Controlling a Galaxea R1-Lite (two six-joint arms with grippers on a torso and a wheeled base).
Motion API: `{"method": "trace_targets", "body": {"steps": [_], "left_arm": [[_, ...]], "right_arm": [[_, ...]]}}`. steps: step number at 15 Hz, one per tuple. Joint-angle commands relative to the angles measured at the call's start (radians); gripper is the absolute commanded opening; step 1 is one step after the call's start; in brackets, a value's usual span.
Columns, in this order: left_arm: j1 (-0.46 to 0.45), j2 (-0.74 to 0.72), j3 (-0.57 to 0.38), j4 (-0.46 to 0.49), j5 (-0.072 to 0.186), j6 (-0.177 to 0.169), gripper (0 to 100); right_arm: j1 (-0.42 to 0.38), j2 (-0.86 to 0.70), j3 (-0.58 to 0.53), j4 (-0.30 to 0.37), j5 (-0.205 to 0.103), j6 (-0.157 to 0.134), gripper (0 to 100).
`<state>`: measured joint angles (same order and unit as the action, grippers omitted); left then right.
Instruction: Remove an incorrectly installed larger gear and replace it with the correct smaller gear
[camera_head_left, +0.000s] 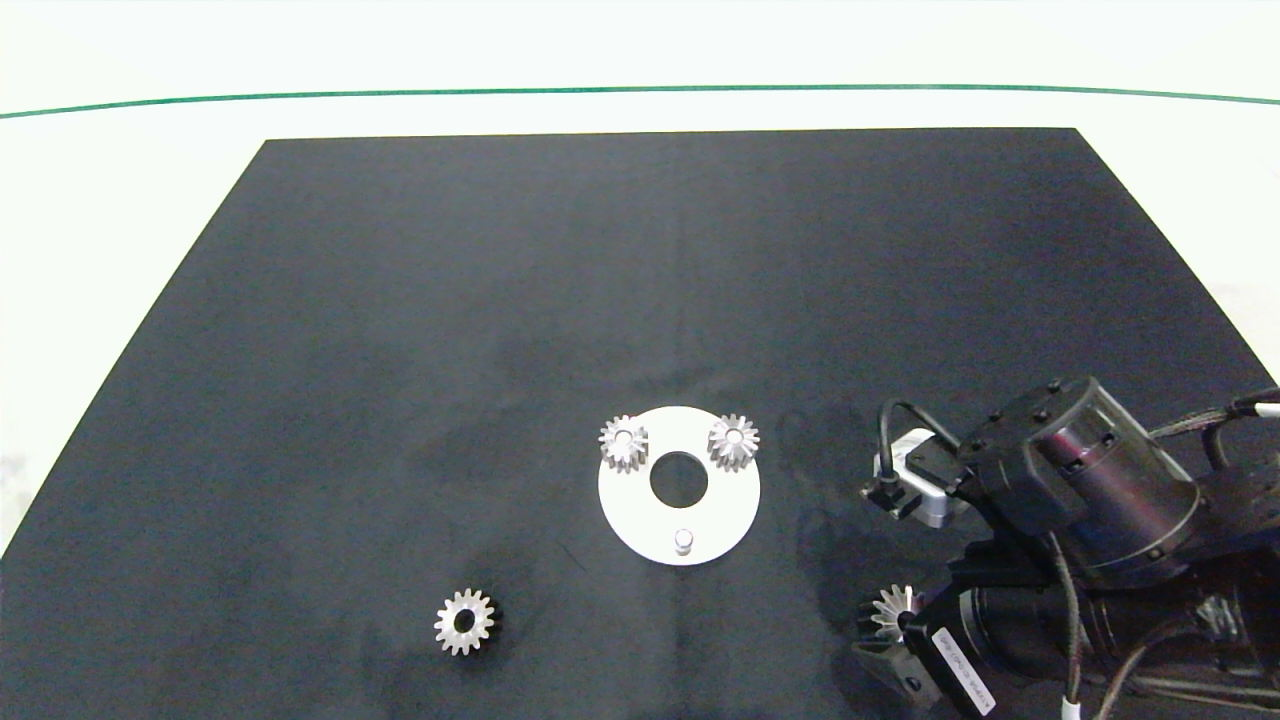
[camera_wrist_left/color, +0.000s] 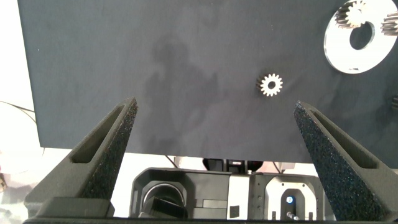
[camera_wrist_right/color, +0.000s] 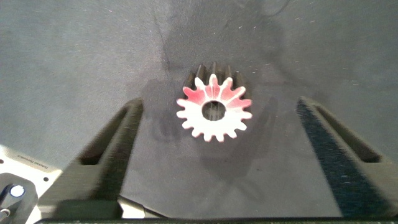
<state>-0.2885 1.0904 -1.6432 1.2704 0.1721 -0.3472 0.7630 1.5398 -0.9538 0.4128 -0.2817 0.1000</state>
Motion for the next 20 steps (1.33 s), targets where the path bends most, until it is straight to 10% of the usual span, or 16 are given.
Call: {"method": "trace_targets", "body": {"steps": [1, 5, 6, 10, 13, 20], "left_arm": [[0.002, 0.008, 0.003, 0.006, 0.001, -0.003, 100], [-0.001, 0.023, 0.022, 0.006, 0.001, -0.003, 100], [-0.004, 0.036, 0.037, 0.003, 0.001, -0.003, 100], [-0.006, 0.074, 0.072, -0.002, 0.001, -0.003, 100], [-0.04, 0.106, 0.135, -0.016, -0.005, 0.03, 100], [-0.324, 0.178, 0.373, -0.278, 0.013, -0.049, 100]], "right_arm": [[-0.008, -0.076, -0.023, 0.011, -0.014, -0.022, 100], [-0.14, -0.122, -0.187, 0.112, -0.039, -0.014, 100], [-0.171, -0.144, -0.315, 0.258, -0.037, -0.002, 100], [-0.174, -0.141, -0.507, 0.535, -0.037, 0.136, 100], [-0.197, -0.139, -0.534, 0.587, -0.037, 0.167, 100], [-0.197, -0.168, -0.534, 0.587, -0.034, 0.164, 100]]}}
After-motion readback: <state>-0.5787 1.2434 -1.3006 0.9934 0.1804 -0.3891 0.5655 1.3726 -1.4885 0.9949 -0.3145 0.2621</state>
